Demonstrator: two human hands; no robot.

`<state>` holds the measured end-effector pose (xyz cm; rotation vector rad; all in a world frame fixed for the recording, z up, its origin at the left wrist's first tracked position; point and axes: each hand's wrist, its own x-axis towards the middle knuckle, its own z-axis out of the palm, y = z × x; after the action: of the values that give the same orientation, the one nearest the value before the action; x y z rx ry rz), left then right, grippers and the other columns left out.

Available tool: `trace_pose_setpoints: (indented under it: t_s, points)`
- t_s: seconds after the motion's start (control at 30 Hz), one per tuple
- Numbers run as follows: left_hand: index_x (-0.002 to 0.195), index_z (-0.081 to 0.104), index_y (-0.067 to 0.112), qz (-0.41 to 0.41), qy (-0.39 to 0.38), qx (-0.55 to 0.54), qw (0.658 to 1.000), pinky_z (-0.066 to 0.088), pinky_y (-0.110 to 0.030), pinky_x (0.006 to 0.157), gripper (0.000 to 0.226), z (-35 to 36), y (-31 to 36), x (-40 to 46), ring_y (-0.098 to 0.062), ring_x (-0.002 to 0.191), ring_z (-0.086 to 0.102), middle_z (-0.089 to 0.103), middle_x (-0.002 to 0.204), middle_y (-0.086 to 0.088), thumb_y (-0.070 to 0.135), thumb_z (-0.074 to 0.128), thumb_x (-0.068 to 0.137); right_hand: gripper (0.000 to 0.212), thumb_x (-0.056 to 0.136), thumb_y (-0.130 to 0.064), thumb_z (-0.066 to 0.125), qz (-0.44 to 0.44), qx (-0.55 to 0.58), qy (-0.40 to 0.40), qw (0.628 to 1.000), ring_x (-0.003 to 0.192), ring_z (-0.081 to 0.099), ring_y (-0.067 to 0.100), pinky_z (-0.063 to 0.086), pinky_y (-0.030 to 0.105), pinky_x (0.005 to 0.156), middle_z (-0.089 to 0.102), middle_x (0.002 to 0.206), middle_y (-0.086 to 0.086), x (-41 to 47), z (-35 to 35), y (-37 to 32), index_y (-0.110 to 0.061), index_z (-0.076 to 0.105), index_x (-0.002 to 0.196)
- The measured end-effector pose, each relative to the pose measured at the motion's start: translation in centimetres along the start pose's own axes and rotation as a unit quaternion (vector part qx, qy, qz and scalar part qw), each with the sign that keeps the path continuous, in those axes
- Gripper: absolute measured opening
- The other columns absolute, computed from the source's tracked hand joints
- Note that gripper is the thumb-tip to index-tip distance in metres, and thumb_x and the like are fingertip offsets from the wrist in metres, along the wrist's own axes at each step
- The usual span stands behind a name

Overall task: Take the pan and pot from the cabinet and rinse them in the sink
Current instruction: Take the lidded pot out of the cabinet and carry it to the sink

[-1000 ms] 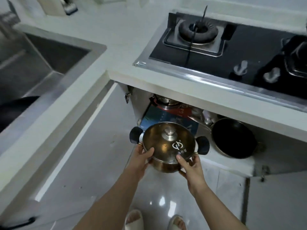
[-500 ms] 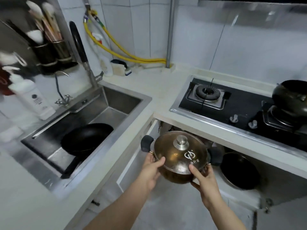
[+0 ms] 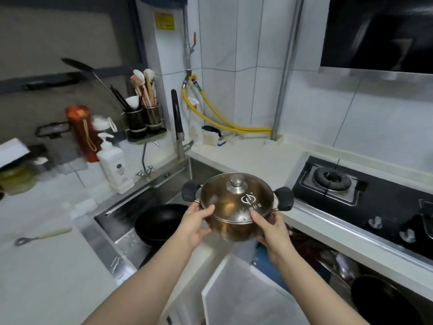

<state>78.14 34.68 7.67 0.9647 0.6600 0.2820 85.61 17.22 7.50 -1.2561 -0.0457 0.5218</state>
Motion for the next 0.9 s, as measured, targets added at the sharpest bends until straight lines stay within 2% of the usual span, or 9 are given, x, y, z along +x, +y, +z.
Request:
trace_pose_setpoints:
  t_s: [0.07, 0.13, 0.2, 0.33, 0.4, 0.5, 0.7, 0.83, 0.9]
  points:
    - [0.108, 0.059, 0.016, 0.010, 0.024, -0.011, 1.000, 0.051, -0.048, 0.084, 0.025, -1.1, 1.4, 1.5, -0.018, 0.104, 0.056, 0.065, 0.108, 0.000, 0.001, 0.059, 0.088, 0.048, 0.081, -0.013, 0.070, 0.011, 0.000, -0.021, 1.000, 0.104, 0.062, 0.018, 0.051, 0.041, 0.093, 0.063, 0.122, 0.005, 2.4, 1.8, 0.2, -0.013, 0.050, 0.125]
    - [0.097, 0.060, 0.017, 0.019, 0.047, -0.010, 0.999, 0.049, -0.041, 0.072, 0.019, -2.0, 2.5, 3.5, -0.015, 0.099, 0.057, 0.066, 0.099, 0.002, 0.001, 0.059, 0.088, 0.046, 0.084, -0.010, 0.067, 0.028, 0.004, -0.047, 0.999, 0.099, 0.062, 0.014, 0.049, 0.038, 0.094, 0.062, 0.123, 0.006, 5.0, 3.5, 0.5, -0.010, 0.049, 0.126]
    - [0.092, 0.060, 0.020, 0.022, 0.067, -0.010, 0.997, 0.048, -0.042, 0.075, 0.019, -2.9, 3.5, 5.9, -0.016, 0.099, 0.057, 0.066, 0.096, 0.003, 0.002, 0.061, 0.086, 0.046, 0.085, -0.008, 0.065, 0.057, 0.015, -0.070, 0.996, 0.095, 0.061, 0.008, 0.048, 0.037, 0.096, 0.062, 0.120, 0.003, 7.9, 4.8, 0.8, -0.009, 0.047, 0.127]
    - [0.097, 0.061, 0.020, 0.019, 0.101, -0.012, 0.995, 0.040, -0.051, 0.098, 0.019, -4.2, 4.8, 11.4, -0.018, 0.105, 0.056, 0.067, 0.098, 0.003, 0.004, 0.062, 0.085, 0.045, 0.086, -0.008, 0.064, 0.124, 0.019, -0.090, 0.988, 0.099, 0.060, 0.012, 0.046, 0.036, 0.100, 0.062, 0.118, 0.001, 14.6, 7.1, 1.3, -0.013, 0.047, 0.127]
    - [0.095, 0.060, 0.019, 0.017, 0.118, -0.021, 0.993, 0.041, -0.048, 0.095, 0.018, -4.7, 4.9, 14.2, -0.018, 0.106, 0.056, 0.068, 0.096, 0.003, 0.004, 0.063, 0.085, 0.044, 0.087, -0.008, 0.063, 0.148, 0.019, -0.099, 0.984, 0.106, 0.059, 0.018, 0.048, 0.033, 0.092, 0.061, 0.122, 0.001, 17.8, 8.1, 1.6, -0.017, 0.047, 0.126]
    - [0.097, 0.060, 0.019, 0.005, 0.140, -0.034, 0.990, 0.045, -0.045, 0.089, 0.019, -6.0, 4.7, 17.7, -0.019, 0.105, 0.057, 0.068, 0.097, 0.001, 0.004, 0.063, 0.084, 0.037, 0.090, -0.001, 0.056, 0.175, 0.037, -0.105, 0.978, 0.097, 0.061, 0.017, 0.048, 0.024, 0.072, 0.063, 0.110, 0.001, 21.5, 9.5, 2.4, -0.018, 0.047, 0.121]
    - [0.100, 0.062, 0.018, -0.027, 0.155, -0.026, 0.987, 0.047, -0.042, 0.086, 0.019, -8.8, 4.3, 23.1, -0.017, 0.098, 0.059, 0.069, 0.095, 0.002, 0.005, 0.062, 0.086, 0.035, 0.089, 0.008, 0.049, 0.219, 0.079, -0.086, 0.969, 0.087, 0.062, 0.022, 0.052, 0.031, 0.067, 0.064, 0.105, 0.008, 27.1, 11.8, 5.5, -0.012, 0.049, 0.119]
    - [0.107, 0.062, 0.015, -0.046, 0.145, -0.015, 0.988, 0.042, -0.048, 0.102, 0.025, -11.1, 4.1, 26.8, -0.021, 0.104, 0.060, 0.069, 0.102, -0.001, 0.002, 0.060, 0.087, 0.039, 0.089, 0.011, 0.046, 0.244, 0.100, -0.046, 0.963, 0.086, 0.061, 0.018, 0.049, 0.032, 0.078, 0.064, 0.098, 0.004, 29.9, 13.2, 7.9, -0.012, 0.049, 0.121]
    - [0.106, 0.063, 0.015, -0.056, 0.132, -0.011, 0.990, 0.042, -0.049, 0.104, 0.025, -12.1, 3.8, 28.7, -0.023, 0.105, 0.060, 0.068, 0.104, -0.003, 0.000, 0.058, 0.087, 0.042, 0.089, 0.011, 0.045, 0.249, 0.107, -0.021, 0.962, 0.094, 0.060, 0.021, 0.046, 0.036, 0.091, 0.064, 0.107, 0.006, 30.9, 13.7, 9.1, -0.013, 0.049, 0.123]
